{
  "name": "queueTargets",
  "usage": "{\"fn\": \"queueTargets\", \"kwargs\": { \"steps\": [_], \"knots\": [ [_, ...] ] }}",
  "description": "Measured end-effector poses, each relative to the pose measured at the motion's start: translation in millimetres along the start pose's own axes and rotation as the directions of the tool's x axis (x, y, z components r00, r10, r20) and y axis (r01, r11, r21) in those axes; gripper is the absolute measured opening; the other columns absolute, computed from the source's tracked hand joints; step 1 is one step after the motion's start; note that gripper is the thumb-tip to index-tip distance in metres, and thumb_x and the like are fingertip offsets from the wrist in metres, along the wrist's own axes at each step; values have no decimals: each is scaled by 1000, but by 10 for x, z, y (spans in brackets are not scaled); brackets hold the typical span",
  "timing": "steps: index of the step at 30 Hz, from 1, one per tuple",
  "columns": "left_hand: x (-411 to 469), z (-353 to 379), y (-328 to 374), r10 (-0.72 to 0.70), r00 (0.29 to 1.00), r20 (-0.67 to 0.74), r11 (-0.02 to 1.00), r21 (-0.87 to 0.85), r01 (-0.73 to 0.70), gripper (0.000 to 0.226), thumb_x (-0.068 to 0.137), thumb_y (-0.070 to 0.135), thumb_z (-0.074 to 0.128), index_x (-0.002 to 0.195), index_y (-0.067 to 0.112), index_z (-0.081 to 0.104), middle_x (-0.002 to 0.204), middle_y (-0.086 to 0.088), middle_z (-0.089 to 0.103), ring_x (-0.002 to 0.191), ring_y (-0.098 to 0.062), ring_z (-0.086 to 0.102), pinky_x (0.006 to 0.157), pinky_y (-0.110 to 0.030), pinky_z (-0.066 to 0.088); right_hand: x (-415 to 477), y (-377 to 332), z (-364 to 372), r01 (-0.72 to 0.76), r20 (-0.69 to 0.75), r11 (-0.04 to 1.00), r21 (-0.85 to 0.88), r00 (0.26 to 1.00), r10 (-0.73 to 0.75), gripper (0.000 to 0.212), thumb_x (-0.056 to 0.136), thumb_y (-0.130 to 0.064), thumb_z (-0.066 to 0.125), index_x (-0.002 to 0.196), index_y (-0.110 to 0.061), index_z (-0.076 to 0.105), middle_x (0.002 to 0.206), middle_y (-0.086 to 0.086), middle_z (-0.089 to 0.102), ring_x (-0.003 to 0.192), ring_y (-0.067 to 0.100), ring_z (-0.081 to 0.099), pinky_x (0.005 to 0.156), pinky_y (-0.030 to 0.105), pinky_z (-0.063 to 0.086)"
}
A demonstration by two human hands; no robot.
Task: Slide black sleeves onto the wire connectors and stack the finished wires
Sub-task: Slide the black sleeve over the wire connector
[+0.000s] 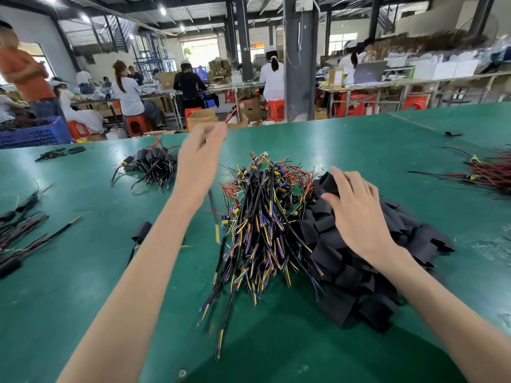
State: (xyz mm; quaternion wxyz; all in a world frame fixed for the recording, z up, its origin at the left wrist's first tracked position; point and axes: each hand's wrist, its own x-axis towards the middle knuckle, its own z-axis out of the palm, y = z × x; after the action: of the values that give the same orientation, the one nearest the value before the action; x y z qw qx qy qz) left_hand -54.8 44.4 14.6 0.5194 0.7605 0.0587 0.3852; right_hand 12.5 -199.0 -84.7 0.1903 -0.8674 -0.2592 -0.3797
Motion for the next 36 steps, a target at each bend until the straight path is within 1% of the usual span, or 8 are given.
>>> {"fn": "queueTargets", "kwargs": {
  "steps": [2, 4, 8, 13, 17, 28, 32, 36],
  "knots": [
    [-93, -81, 89, 294, 955, 47, 906, 303, -294, 2, 91, 28, 57, 91, 27, 58, 88, 15, 57, 79, -1, 48, 72, -11, 35, 4, -52, -22, 25, -5, 999, 41, 1000, -25, 45, 87, -15, 65, 126, 2, 52, 108, 19, 56, 95, 42, 55, 87, 50, 42],
    [-232, -97, 57, 392, 909, 139, 789, 458, -410, 6, 92, 23, 58, 89, 19, 61, 86, 8, 58, 79, -8, 46, 71, -18, 34, -9, -114, -31, 47, 3, 995, 91, 999, -47, 41, 86, -15, 65, 123, 1, 54, 108, 17, 57, 97, 41, 55, 89, 49, 42],
    [-539, -62, -275, 270, 939, 212, 828, 446, -339, 12, 93, 16, 58, 88, 8, 65, 86, -4, 60, 78, -19, 51, 75, -33, 40, -53, -183, -18, 115, 67, 986, 121, 990, -124, 36, 86, -18, 61, 118, -1, 57, 111, 13, 60, 105, 36, 56, 92, 47, 41],
    [-715, -37, -462, 188, 977, 98, 944, 255, -208, 11, 92, 10, 58, 82, 13, 61, 79, -4, 58, 69, -10, 46, 65, -15, 33, -67, -170, 13, 39, 184, 984, 172, 980, -71, 35, 89, -15, 61, 121, -3, 55, 117, 11, 57, 112, 35, 51, 100, 42, 34],
    [-788, -47, -476, 183, 981, 58, 965, 182, -190, 13, 93, 8, 57, 83, 15, 60, 74, 10, 53, 65, 4, 44, 63, -9, 33, -76, -198, 0, -59, 213, 959, 278, 977, -1, 35, 88, -14, 62, 121, -3, 56, 116, 12, 56, 109, 35, 51, 99, 43, 33],
    [-834, -38, -528, 202, 975, 90, 957, 193, -216, 16, 92, 9, 58, 82, 21, 58, 76, 8, 54, 68, 2, 45, 65, -10, 33, -44, -247, -59, -72, 183, 889, 453, 983, -14, 35, 86, -7, 64, 120, -4, 57, 112, 10, 58, 103, 32, 52, 96, 47, 38],
    [-849, -21, -527, 201, 974, 109, 953, 209, -220, 13, 92, 11, 58, 82, 19, 59, 77, -1, 57, 69, -7, 46, 64, -12, 34, -59, -253, -54, -40, 173, 900, 434, 984, -39, 35, 87, -9, 64, 121, -6, 58, 115, 9, 59, 108, 32, 51, 101, 42, 34],
    [-914, 39, -484, 225, 959, 172, 934, 242, -262, 7, 91, 9, 60, 86, 12, 64, 83, 2, 58, 75, -9, 50, 69, -14, 36, -79, -299, -66, 154, 58, 955, 252, 983, -174, 31, 82, -15, 64, 110, -3, 64, 104, 10, 64, 100, 33, 59, 100, 36, 29]
  ]
}}
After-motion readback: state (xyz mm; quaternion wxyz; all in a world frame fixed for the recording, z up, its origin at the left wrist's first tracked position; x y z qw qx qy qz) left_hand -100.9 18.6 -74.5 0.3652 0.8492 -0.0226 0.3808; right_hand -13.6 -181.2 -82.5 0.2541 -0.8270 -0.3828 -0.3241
